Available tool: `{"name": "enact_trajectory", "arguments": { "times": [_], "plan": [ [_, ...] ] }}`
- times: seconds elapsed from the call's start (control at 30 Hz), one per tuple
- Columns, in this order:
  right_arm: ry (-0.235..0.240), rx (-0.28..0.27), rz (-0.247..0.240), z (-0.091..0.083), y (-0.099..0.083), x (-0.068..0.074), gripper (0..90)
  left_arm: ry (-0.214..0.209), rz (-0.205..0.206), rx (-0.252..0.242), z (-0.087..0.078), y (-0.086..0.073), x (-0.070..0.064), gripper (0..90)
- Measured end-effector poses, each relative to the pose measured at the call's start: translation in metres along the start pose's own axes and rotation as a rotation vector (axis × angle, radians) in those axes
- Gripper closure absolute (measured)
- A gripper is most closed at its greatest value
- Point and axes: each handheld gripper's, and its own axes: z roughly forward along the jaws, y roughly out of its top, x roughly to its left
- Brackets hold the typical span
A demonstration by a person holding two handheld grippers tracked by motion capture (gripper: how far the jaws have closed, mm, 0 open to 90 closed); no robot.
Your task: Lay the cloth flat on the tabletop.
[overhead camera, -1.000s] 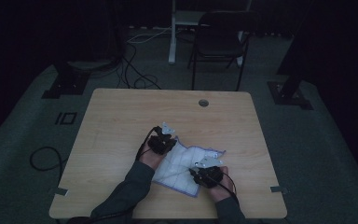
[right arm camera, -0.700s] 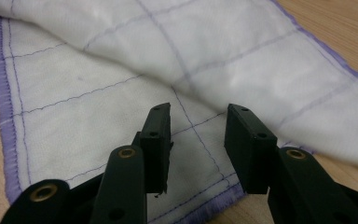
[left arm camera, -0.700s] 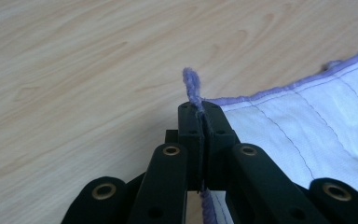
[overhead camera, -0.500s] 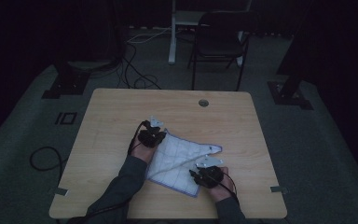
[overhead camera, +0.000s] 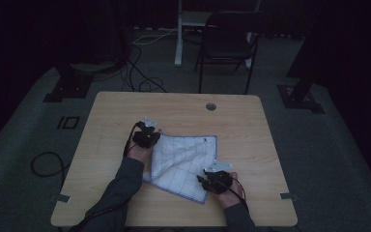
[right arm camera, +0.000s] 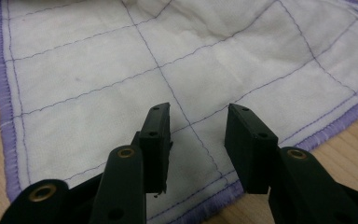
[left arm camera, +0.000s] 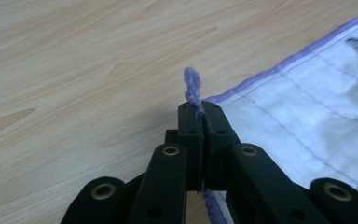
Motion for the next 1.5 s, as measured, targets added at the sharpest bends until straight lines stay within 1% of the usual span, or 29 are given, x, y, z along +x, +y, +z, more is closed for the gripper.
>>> {"name": "enact_trajectory", "arguments": {
  "times": [0.1,0.2,0.3,0.37,0.47,0.5,0.53,0.57,0.67,0.73,0.77,0.83,0.9,0.93,1.0,1.03,1.13,1.3,1.43,1.5],
  "plan": [
    [0.002,-0.001,0.000,0.000,0.000,-0.001,60.8,0.010,0.013,0.013,0.003,-0.001,0.004,85.9],
    [0.002,0.000,0.000,0.000,0.000,-0.001,60.9,0.022,0.008,0.011,0.003,-0.001,0.009,83.2],
    [0.003,0.002,-0.002,0.000,0.000,-0.002,60.9,0.031,0.004,0.011,0.000,-0.001,0.015,83.1],
    [0.002,0.003,-0.003,0.000,0.000,-0.002,60.9,0.036,0.001,0.006,-0.003,-0.002,0.016,82.5],
    [0.001,0.006,0.000,-0.001,0.000,-0.002,60.9,0.031,0.009,-0.014,-0.009,-0.001,0.013,81.7],
    [0.002,0.007,0.000,-0.001,0.000,-0.003,60.9,0.025,0.012,-0.019,-0.012,-0.002,0.011,81.7],
    [0.001,0.008,0.001,-0.001,0.000,-0.003,60.9,0.011,0.016,-0.026,-0.015,-0.003,0.006,81.6],
    [0.001,0.008,0.002,-0.001,0.000,-0.003,60.9,-0.002,0.032,-0.021,-0.017,-0.004,0.003,81.4],
    [-0.001,0.008,0.001,-0.001,0.000,-0.004,60.8,-0.078,0.076,-0.019,-0.022,-0.016,-0.015,80.5],
    [0.000,0.009,0.004,-0.001,0.000,-0.005,60.8,-0.104,0.112,-0.002,-0.023,-0.025,-0.024,80.4],
    [-0.001,0.010,0.002,-0.001,0.000,-0.005,60.8,-0.114,0.114,0.011,-0.021,-0.029,-0.027,80.5],
    [-0.002,0.010,0.003,-0.001,0.000,-0.005,60.8,-0.114,0.129,0.043,-0.018,-0.036,-0.030,81.6],
    [-0.001,0.012,0.005,-0.001,0.000,-0.005,60.8,-0.116,0.130,0.071,-0.014,-0.042,-0.029,83.6],
    [0.000,0.012,0.007,-0.001,0.000,-0.006,60.7,-0.113,0.128,0.078,-0.013,-0.044,-0.028,84.5],
    [-0.002,0.012,0.008,-0.001,0.000,-0.007,60.7,-0.129,0.135,0.074,-0.013,-0.045,-0.025,84.7],
    [-0.003,0.013,0.008,-0.002,0.000,-0.008,60.7,-0.125,0.133,0.076,-0.013,-0.045,-0.024,84.8],
    [-0.005,0.013,0.013,-0.002,-0.001,-0.010,60.4,-0.104,0.143,0.080,-0.014,-0.046,-0.022,85.3],
    [-0.011,0.015,0.017,-0.003,-0.002,-0.013,60.2,-0.079,0.127,0.072,-0.013,-0.046,-0.015,85.6],
    [-0.009,0.015,0.022,-0.004,-0.002,-0.016,60.1,-0.067,0.112,0.060,-0.012,-0.047,-0.007,85.5],
    [-0.010,0.017,0.025,-0.005,-0.003,-0.018,60.1,-0.060,0.116,0.058,-0.011,-0.046,-0.004,85.3]
  ]
}}
